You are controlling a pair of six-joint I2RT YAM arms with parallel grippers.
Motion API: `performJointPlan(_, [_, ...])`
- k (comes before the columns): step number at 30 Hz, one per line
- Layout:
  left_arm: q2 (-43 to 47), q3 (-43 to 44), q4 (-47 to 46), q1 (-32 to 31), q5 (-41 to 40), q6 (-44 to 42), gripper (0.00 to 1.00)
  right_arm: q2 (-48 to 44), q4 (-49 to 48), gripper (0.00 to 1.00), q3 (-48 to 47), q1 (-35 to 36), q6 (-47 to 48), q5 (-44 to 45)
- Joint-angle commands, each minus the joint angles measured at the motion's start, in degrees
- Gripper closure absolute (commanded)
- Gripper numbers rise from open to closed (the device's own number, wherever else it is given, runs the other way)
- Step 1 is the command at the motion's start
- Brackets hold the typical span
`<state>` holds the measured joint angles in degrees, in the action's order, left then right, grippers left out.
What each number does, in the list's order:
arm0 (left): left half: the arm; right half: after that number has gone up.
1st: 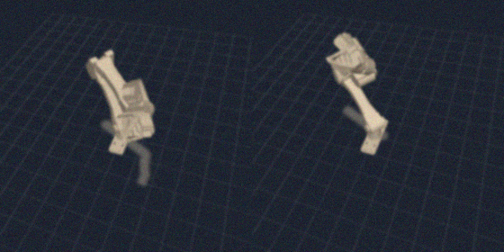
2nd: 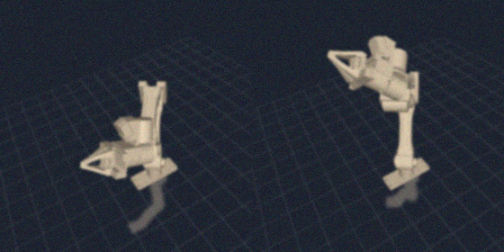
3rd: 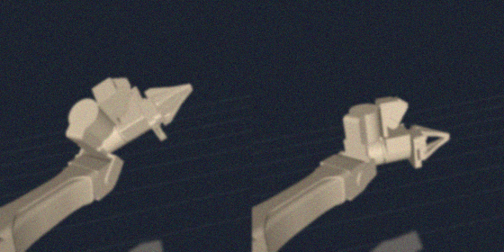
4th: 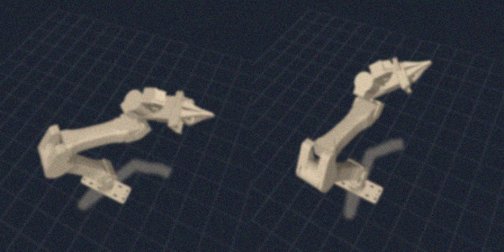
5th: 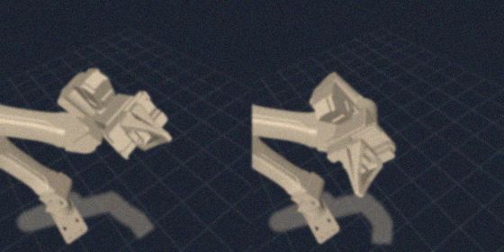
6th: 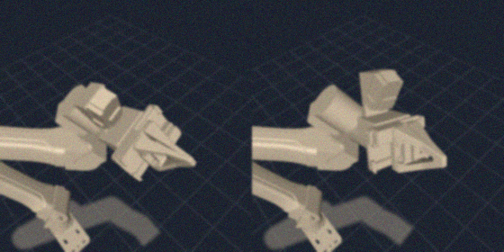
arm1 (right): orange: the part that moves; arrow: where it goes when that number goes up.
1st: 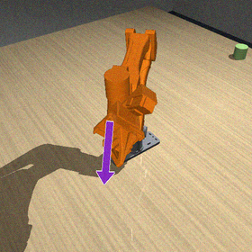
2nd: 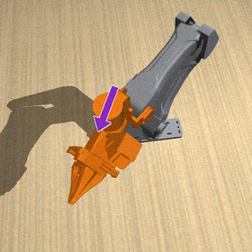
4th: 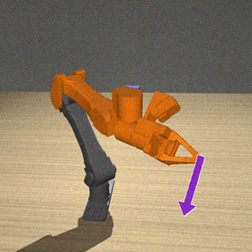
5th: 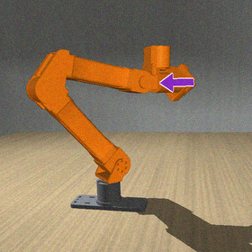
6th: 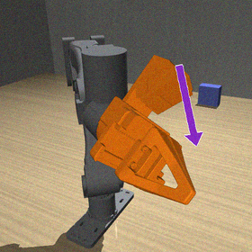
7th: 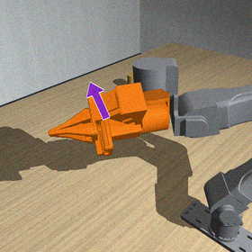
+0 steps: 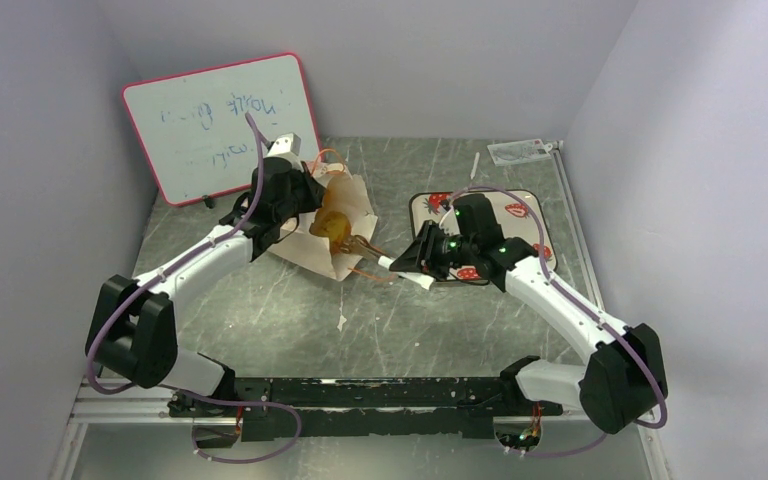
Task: Take the fake bread out of the paper bag
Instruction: Take out the fake bread from the paper bag.
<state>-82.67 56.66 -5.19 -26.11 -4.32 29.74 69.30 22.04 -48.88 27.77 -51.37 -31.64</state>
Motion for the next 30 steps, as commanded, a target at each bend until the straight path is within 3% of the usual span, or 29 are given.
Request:
performJointPlan(1, [2.15, -0.33, -0.33, -0.08, 1.02, 0.05, 0.93, -1.66, -3.03, 0.68, 0.81, -0.49, -0.46, -2.43])
performJointPlan(12, [2.35, -0.04, 0.42, -0.07, 1.15, -0.21, 0.93, -0.72, -8.78, 0.62, 3.35, -1.04, -2.98, -5.29])
performJointPlan(30, [2.57, -0.24, 0.63, -0.06, 1.14, -0.48, 0.93, -1.16, -8.85, 0.61, 3.68, -2.38, -3.61, -7.68])
